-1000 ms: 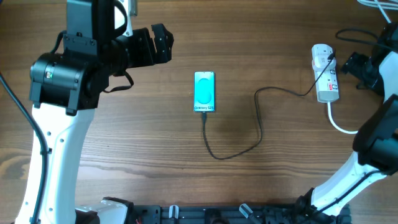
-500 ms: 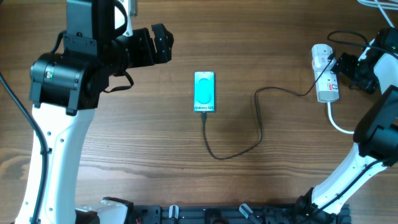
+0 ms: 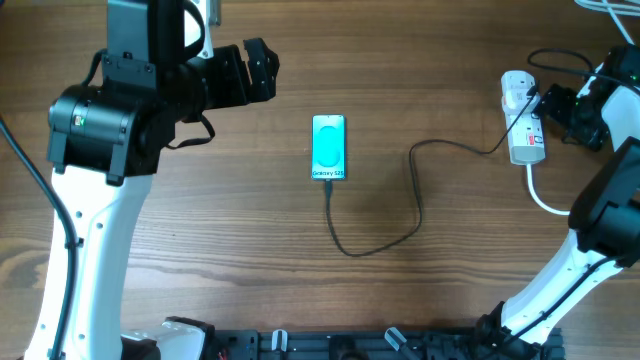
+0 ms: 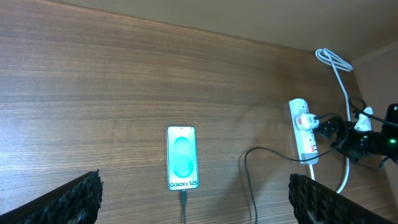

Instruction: Plug charger to phone and switch on socket

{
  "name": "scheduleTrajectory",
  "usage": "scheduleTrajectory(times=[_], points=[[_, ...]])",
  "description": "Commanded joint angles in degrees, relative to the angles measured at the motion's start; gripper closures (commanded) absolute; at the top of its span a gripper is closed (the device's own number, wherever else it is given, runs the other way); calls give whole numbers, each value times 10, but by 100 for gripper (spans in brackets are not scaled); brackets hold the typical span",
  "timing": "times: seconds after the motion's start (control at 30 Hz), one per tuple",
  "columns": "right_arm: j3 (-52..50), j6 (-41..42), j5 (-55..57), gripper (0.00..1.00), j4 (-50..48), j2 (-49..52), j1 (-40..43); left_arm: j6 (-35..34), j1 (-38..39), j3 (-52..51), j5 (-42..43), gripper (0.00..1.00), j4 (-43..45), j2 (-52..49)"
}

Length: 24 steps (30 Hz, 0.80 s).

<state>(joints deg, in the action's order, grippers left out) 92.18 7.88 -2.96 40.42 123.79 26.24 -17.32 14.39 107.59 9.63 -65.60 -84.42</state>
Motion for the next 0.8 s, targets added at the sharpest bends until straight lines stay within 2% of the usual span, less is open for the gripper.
scheduleTrajectory(times=[0.0, 0.77], points=[[-8, 4, -36, 0, -3, 15, -3, -7, 1, -3, -8, 0, 2, 9], [-8, -20, -41, 0, 23, 16, -30, -7, 1, -3, -8, 0, 2, 9]])
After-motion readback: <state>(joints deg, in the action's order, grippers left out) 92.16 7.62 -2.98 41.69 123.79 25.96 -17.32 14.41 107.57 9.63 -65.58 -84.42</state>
